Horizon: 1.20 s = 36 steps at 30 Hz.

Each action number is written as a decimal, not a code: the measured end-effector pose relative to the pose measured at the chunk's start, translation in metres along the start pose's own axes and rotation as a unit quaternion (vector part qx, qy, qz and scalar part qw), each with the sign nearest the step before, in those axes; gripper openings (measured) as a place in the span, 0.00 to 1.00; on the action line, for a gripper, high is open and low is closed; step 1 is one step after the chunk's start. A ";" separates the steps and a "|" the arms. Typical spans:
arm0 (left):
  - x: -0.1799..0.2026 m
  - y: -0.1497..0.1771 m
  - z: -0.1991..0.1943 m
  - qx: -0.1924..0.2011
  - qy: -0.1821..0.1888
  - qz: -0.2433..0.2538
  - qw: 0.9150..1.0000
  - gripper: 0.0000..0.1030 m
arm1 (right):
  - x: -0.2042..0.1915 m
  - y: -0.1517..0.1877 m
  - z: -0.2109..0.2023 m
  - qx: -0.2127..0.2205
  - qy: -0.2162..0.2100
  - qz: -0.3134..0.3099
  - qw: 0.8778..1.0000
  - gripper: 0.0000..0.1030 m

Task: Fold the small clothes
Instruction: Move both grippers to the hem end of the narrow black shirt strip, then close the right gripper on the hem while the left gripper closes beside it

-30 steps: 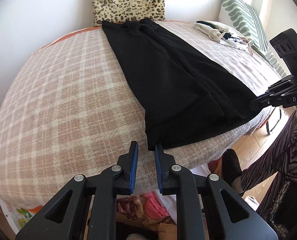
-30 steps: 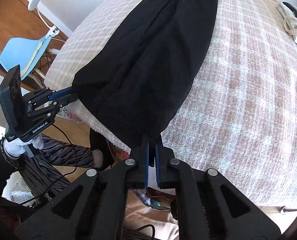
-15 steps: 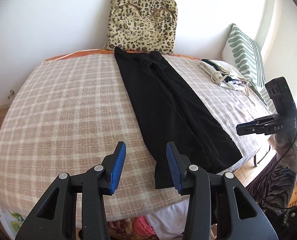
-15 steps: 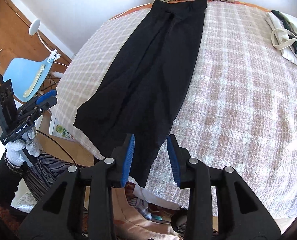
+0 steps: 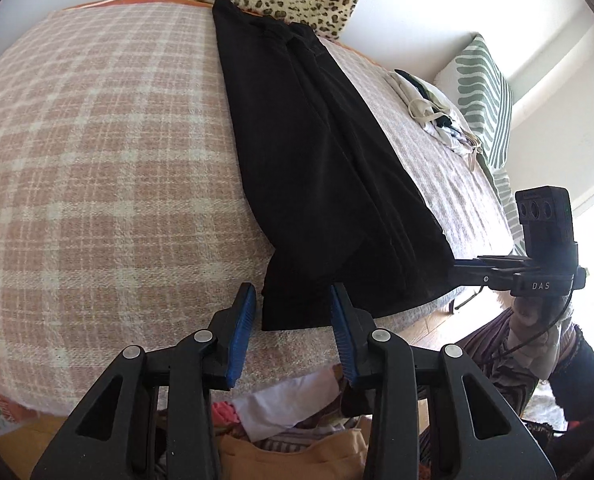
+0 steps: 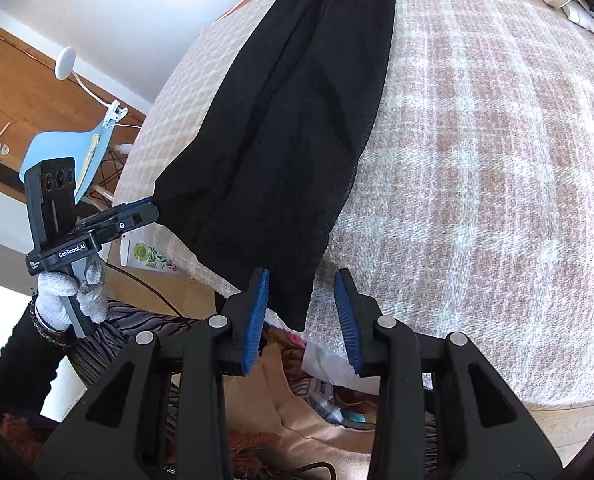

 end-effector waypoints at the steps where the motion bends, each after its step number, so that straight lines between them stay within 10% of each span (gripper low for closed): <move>1: 0.002 0.001 0.003 -0.001 0.006 -0.007 1.000 0.08 | -0.001 0.001 0.000 -0.003 -0.006 0.003 1.000 0.35; 4: 0.009 -0.005 -0.003 0.018 0.020 -0.015 1.000 0.07 | -0.004 0.002 0.002 -0.001 -0.003 -0.009 1.000 0.31; 6: 0.013 -0.010 -0.018 0.038 0.026 -0.020 0.999 0.07 | -0.009 0.003 0.007 -0.007 -0.010 -0.011 1.000 0.08; 11: -0.003 0.010 -0.015 0.012 -0.003 -0.002 1.000 0.06 | -0.013 0.002 0.014 -0.005 0.007 -0.029 1.000 0.06; 15: -0.010 0.012 -0.014 0.008 0.003 -0.015 1.000 0.06 | -0.014 0.002 0.016 -0.014 -0.010 -0.008 1.000 0.11; 17: -0.011 0.008 -0.020 0.017 -0.005 -0.014 1.000 0.07 | -0.014 0.001 0.014 -0.015 -0.028 0.011 0.999 0.30; 23: -0.006 -0.005 -0.022 0.026 0.003 -0.023 0.999 0.42 | -0.004 0.001 0.007 -0.003 -0.053 0.035 0.998 0.37; 26: -0.003 -0.002 -0.012 0.011 0.004 -0.020 1.000 0.37 | -0.004 -0.001 0.008 0.002 -0.051 0.027 0.998 0.35; 28: -0.002 0.000 -0.007 0.004 0.001 -0.010 1.000 0.05 | -0.006 -0.001 0.006 0.003 -0.041 0.013 0.999 0.25; 36: 0.012 -0.009 -0.016 0.024 0.012 0.013 1.000 0.05 | 0.001 -0.009 -0.002 0.012 -0.055 0.048 0.997 0.07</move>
Point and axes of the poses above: each gripper's, at about its wrist camera, not at the fingertips, and z roughly the way its jaws point, x to its right, y to its underside, the point moved 10 cm from there along z, roughly the way its jaws point, and after that the axes turned 8 degrees about x, right-handed, at the moved point
